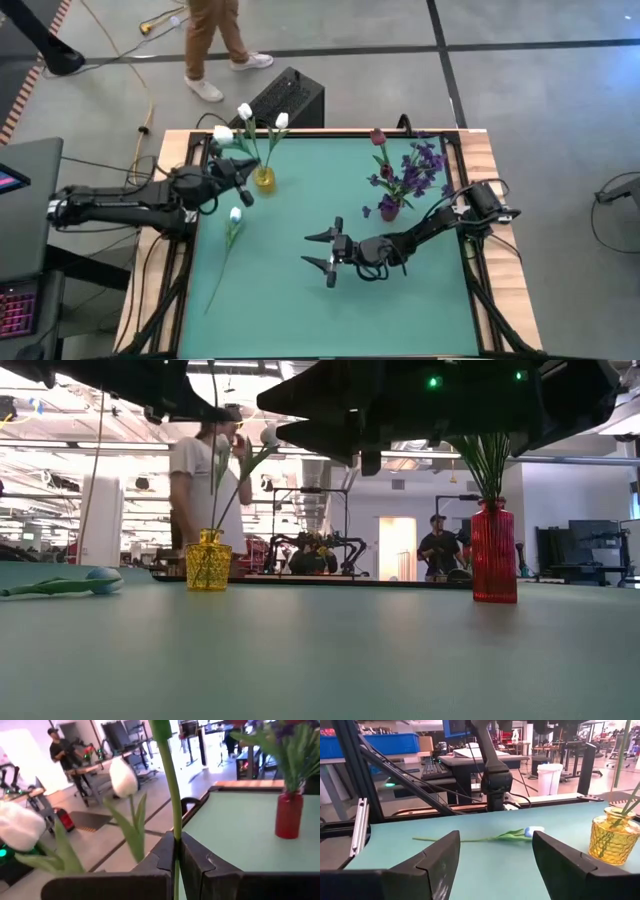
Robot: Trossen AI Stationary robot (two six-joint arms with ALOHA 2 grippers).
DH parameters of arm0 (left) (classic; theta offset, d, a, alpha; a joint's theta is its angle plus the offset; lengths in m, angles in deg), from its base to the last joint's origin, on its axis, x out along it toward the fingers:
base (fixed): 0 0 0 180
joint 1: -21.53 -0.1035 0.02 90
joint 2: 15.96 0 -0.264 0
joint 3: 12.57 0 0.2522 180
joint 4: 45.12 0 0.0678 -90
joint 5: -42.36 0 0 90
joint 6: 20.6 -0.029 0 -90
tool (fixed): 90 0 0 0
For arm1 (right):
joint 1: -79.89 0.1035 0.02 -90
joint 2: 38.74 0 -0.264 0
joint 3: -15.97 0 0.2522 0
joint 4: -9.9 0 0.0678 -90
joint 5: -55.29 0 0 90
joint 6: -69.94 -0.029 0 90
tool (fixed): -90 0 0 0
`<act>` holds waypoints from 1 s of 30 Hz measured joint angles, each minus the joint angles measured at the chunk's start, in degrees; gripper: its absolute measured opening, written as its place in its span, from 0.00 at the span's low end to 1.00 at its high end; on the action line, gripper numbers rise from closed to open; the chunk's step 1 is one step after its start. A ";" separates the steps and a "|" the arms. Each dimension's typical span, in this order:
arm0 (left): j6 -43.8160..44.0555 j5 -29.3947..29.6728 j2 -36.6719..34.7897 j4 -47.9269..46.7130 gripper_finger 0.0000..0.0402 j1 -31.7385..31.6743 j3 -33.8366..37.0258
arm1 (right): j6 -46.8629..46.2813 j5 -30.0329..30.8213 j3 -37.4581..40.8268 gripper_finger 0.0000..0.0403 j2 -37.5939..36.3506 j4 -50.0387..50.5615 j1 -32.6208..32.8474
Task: Sort flowers into vase by color
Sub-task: Put the top white flower into the yellow vase
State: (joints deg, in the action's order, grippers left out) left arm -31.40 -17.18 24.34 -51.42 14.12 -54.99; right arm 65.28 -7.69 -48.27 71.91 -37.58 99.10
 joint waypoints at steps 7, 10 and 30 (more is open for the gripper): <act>1.41 -3.92 1.77 -2.29 0.00 -5.39 0.04 | 0.02 -0.02 0.00 0.69 0.00 0.16 0.31; 1.57 -5.17 2.95 -1.94 0.00 -6.93 0.04 | 0.02 -0.09 0.00 0.69 0.00 0.67 0.33; 0.32 -7.06 3.82 8.83 0.00 -10.11 7.52 | 0.15 -0.15 0.00 0.69 0.00 1.01 1.03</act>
State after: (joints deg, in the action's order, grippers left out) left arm -31.09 -24.24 28.16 -42.58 4.01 -47.48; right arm 65.43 -7.83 -48.27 71.91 -36.57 100.12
